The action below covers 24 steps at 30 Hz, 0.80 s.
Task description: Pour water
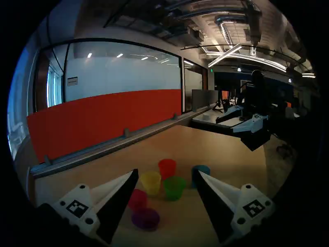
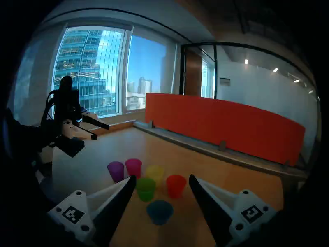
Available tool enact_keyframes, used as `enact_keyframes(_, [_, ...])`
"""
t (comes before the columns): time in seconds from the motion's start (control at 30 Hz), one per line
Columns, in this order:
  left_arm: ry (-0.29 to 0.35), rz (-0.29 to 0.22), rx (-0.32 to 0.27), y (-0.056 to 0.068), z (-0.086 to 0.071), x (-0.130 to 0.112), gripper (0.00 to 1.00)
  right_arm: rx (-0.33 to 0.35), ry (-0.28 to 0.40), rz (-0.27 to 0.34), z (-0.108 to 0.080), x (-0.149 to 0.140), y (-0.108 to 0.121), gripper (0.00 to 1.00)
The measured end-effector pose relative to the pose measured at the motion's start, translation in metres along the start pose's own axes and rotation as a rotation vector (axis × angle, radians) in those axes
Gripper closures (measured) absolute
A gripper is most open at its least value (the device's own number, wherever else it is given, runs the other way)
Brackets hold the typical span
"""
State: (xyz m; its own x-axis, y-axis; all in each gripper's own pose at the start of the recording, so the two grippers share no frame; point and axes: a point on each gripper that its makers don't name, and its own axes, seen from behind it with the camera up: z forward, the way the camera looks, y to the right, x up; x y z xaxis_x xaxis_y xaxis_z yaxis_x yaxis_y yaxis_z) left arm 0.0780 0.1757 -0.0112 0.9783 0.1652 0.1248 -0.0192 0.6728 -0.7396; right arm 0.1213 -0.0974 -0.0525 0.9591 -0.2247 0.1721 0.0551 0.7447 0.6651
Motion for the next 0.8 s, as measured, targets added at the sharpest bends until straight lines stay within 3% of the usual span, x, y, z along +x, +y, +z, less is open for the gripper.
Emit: enact_keyframes(0.8, [-0.086, 0.019, -0.049, 0.007, 0.022, -0.042, 0.03, 0.026, -0.084, 0.005, 0.018, -0.044, -0.004, 0.0])
